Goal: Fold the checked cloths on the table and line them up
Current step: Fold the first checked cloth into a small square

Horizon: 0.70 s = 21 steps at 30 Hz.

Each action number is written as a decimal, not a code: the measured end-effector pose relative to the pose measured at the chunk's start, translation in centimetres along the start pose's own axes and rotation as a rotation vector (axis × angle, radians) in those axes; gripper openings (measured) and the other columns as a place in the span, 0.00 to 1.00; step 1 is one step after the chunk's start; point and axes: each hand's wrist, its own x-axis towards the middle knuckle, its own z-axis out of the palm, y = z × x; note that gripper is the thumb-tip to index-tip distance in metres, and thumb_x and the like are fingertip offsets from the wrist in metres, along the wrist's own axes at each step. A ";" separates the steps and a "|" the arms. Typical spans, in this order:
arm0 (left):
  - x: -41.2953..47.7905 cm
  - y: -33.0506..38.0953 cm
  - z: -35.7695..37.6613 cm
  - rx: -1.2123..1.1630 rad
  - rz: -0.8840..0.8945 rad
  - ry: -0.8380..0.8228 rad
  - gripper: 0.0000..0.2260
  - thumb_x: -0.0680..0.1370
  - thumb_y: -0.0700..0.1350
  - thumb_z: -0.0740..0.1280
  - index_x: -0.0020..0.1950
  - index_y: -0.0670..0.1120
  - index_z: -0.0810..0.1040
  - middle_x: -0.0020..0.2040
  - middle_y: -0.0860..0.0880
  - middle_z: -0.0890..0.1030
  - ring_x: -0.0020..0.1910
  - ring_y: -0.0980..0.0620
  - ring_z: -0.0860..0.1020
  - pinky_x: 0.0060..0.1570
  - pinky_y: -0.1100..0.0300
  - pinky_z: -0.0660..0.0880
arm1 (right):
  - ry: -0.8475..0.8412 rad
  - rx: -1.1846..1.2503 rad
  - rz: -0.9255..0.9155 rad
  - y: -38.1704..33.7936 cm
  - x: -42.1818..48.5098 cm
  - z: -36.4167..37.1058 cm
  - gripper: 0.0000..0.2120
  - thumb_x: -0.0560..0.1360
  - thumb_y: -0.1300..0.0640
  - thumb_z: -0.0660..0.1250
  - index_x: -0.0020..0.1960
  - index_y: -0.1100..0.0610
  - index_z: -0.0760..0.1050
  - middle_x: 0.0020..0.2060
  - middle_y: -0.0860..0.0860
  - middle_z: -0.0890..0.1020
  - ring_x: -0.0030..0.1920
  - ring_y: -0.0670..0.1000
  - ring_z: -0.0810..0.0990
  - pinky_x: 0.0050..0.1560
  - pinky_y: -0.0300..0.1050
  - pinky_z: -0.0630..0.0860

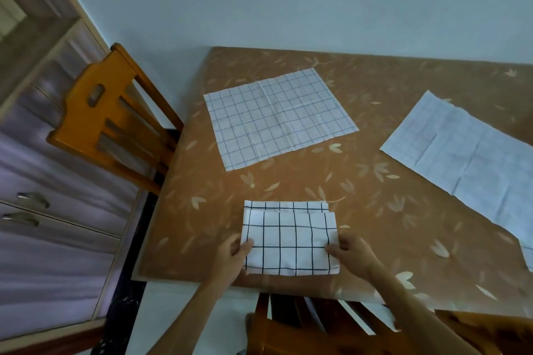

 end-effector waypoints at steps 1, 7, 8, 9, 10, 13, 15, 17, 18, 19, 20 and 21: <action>0.3 0.1 0.1 0.005 -0.005 -0.007 0.07 0.80 0.48 0.68 0.56 0.49 0.78 0.50 0.52 0.83 0.38 0.54 0.83 0.32 0.59 0.81 | 0.029 -0.003 0.025 -0.1 0.5 0.0 0.07 0.75 0.51 0.69 0.45 0.55 0.77 0.40 0.49 0.81 0.41 0.49 0.81 0.40 0.44 0.77; 1.6 -1.2 -0.4 0.121 -0.037 0.031 0.07 0.79 0.46 0.70 0.56 0.49 0.76 0.46 0.49 0.84 0.39 0.41 0.84 0.31 0.56 0.82 | 0.075 0.011 0.105 -0.5 2.7 0.7 0.08 0.76 0.50 0.68 0.45 0.55 0.78 0.41 0.50 0.81 0.42 0.49 0.80 0.43 0.46 0.77; 1.7 -1.5 -0.4 0.148 -0.034 0.045 0.08 0.79 0.45 0.70 0.57 0.49 0.76 0.47 0.49 0.83 0.38 0.43 0.84 0.30 0.56 0.82 | 0.080 0.024 0.108 -0.4 2.8 0.8 0.06 0.76 0.50 0.68 0.46 0.52 0.78 0.43 0.50 0.82 0.43 0.49 0.80 0.44 0.47 0.78; 1.8 -1.8 -0.4 0.167 -0.033 0.059 0.09 0.79 0.45 0.70 0.58 0.49 0.76 0.47 0.48 0.83 0.38 0.44 0.84 0.29 0.57 0.81 | 0.087 0.030 0.114 -0.3 2.9 1.0 0.05 0.76 0.49 0.68 0.47 0.51 0.78 0.43 0.50 0.81 0.44 0.50 0.80 0.45 0.47 0.78; 1.9 -2.0 -0.4 0.173 -0.033 0.073 0.09 0.79 0.45 0.70 0.58 0.50 0.75 0.47 0.48 0.82 0.37 0.44 0.84 0.28 0.57 0.81 | 0.097 0.031 0.120 -0.4 2.9 1.1 0.06 0.76 0.49 0.69 0.48 0.51 0.78 0.44 0.50 0.82 0.44 0.50 0.80 0.44 0.47 0.77; 2.1 -2.2 -0.3 0.187 -0.041 0.093 0.09 0.79 0.44 0.70 0.57 0.50 0.75 0.45 0.47 0.82 0.33 0.46 0.83 0.26 0.58 0.80 | 0.144 0.050 0.133 -0.8 3.0 1.3 0.07 0.75 0.48 0.70 0.48 0.51 0.78 0.43 0.49 0.82 0.44 0.49 0.81 0.46 0.48 0.79; 2.2 -2.1 -0.4 0.194 -0.043 0.094 0.08 0.79 0.44 0.70 0.56 0.50 0.75 0.44 0.47 0.82 0.32 0.46 0.82 0.26 0.60 0.79 | 0.168 0.062 0.147 -1.1 3.1 1.3 0.07 0.74 0.48 0.71 0.46 0.51 0.77 0.41 0.47 0.83 0.43 0.49 0.81 0.48 0.51 0.80; 2.3 -2.0 -0.4 0.201 -0.047 0.094 0.05 0.80 0.43 0.69 0.54 0.49 0.75 0.44 0.46 0.83 0.34 0.43 0.83 0.26 0.61 0.79 | 0.191 0.075 0.163 -1.3 3.1 1.5 0.08 0.74 0.47 0.71 0.45 0.51 0.76 0.40 0.46 0.82 0.43 0.49 0.81 0.48 0.51 0.79; 2.3 -2.0 -0.4 0.202 -0.047 0.096 0.04 0.80 0.43 0.69 0.52 0.49 0.75 0.44 0.46 0.83 0.35 0.42 0.83 0.26 0.60 0.79 | 0.198 0.079 0.170 -1.3 3.1 1.5 0.10 0.74 0.47 0.71 0.46 0.52 0.76 0.41 0.46 0.82 0.44 0.50 0.81 0.48 0.50 0.79; 2.4 -2.0 -0.4 0.204 -0.048 0.101 0.03 0.80 0.44 0.69 0.50 0.48 0.76 0.43 0.45 0.83 0.35 0.41 0.83 0.26 0.60 0.79 | 0.203 0.079 0.177 -1.3 3.2 1.6 0.11 0.74 0.47 0.71 0.48 0.53 0.75 0.41 0.46 0.81 0.44 0.50 0.80 0.48 0.49 0.78; 2.4 -2.0 -0.4 0.206 -0.050 0.106 0.02 0.80 0.44 0.69 0.50 0.48 0.76 0.43 0.44 0.83 0.33 0.42 0.82 0.26 0.59 0.79 | 0.209 0.076 0.182 -1.4 3.2 1.7 0.13 0.74 0.46 0.71 0.50 0.53 0.74 0.42 0.46 0.80 0.45 0.50 0.80 0.47 0.47 0.76; 2.5 -2.0 -0.4 0.210 -0.055 0.110 0.03 0.80 0.45 0.69 0.50 0.47 0.77 0.42 0.43 0.83 0.31 0.45 0.81 0.26 0.58 0.80 | 0.218 0.072 0.189 -1.3 3.2 1.8 0.14 0.74 0.46 0.71 0.51 0.54 0.74 0.42 0.47 0.80 0.46 0.51 0.79 0.47 0.47 0.75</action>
